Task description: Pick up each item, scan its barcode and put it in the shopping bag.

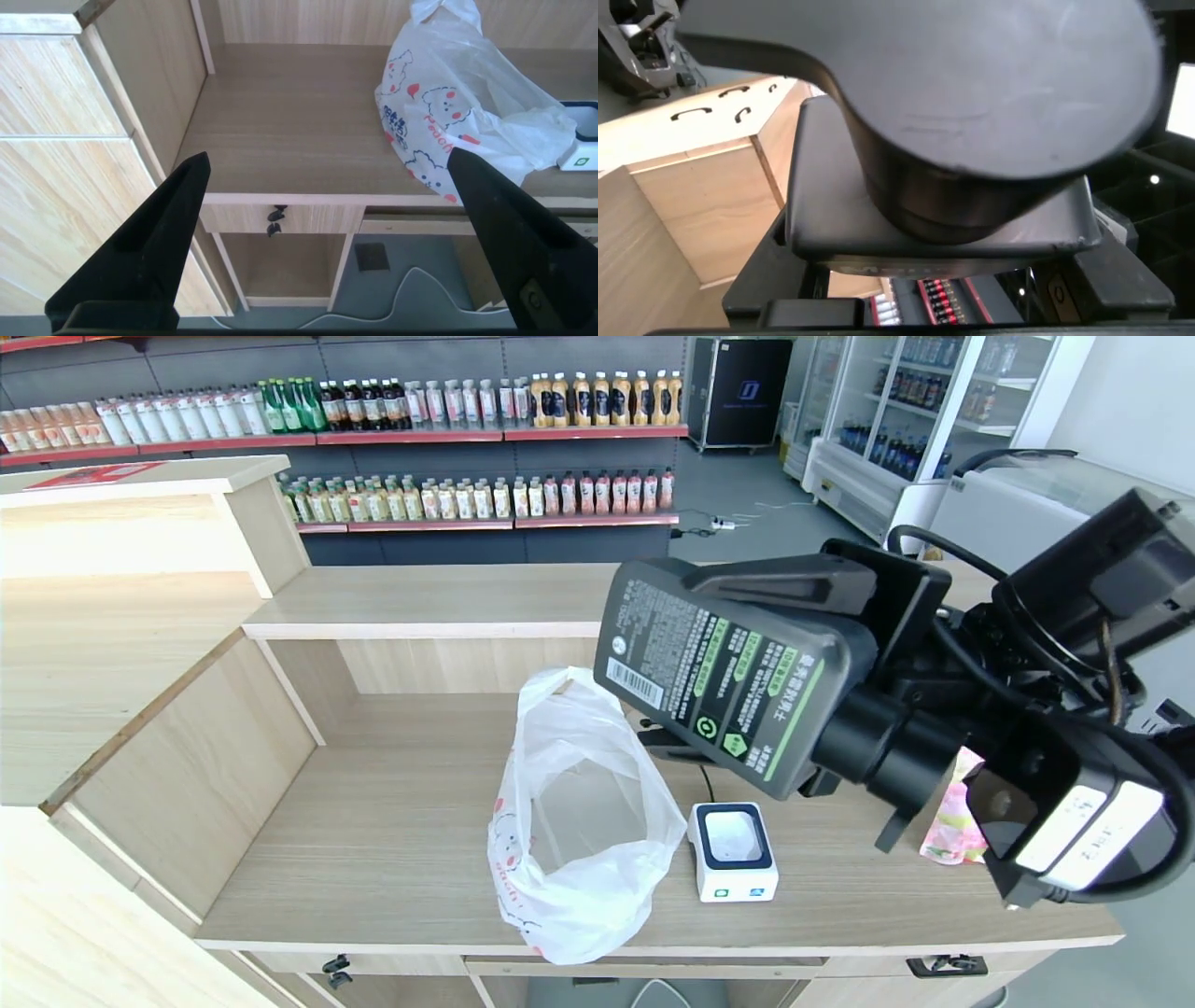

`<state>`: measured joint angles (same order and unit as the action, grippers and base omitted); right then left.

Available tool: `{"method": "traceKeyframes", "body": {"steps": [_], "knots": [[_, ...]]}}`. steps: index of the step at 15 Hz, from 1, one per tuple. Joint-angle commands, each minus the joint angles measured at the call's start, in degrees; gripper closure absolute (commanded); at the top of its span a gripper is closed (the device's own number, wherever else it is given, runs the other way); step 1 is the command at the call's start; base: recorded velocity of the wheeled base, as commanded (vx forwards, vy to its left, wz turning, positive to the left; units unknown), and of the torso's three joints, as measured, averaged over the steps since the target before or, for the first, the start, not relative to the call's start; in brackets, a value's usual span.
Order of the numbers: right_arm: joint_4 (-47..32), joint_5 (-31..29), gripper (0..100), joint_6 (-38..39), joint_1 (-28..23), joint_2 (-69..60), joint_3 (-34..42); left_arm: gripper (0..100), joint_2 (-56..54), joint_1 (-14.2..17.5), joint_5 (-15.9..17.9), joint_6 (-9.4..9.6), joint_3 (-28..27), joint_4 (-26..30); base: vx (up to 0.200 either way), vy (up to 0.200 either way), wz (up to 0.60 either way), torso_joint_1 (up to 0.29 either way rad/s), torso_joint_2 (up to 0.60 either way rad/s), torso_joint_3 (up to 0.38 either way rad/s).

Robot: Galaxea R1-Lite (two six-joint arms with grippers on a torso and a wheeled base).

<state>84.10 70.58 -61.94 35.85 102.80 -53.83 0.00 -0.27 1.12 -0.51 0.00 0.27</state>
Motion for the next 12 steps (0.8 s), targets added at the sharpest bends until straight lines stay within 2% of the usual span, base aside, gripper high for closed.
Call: {"method": "traceKeyframes", "body": {"steps": [1,12], "knots": [[0.01,0.08,100,-0.02,1.76,2.93,-1.89,0,0.09,0.0,0.02,-0.02,0.0,0.0,0.0,0.0,0.0,0.0,0.0,0.0],[0.18,-0.1,100,-0.11,2.38,3.28,-1.8,0,0.09,0.0,0.02,-0.02,0.0,0.0,0.0,0.0,0.0,0.0,0.0,0.0]]}}
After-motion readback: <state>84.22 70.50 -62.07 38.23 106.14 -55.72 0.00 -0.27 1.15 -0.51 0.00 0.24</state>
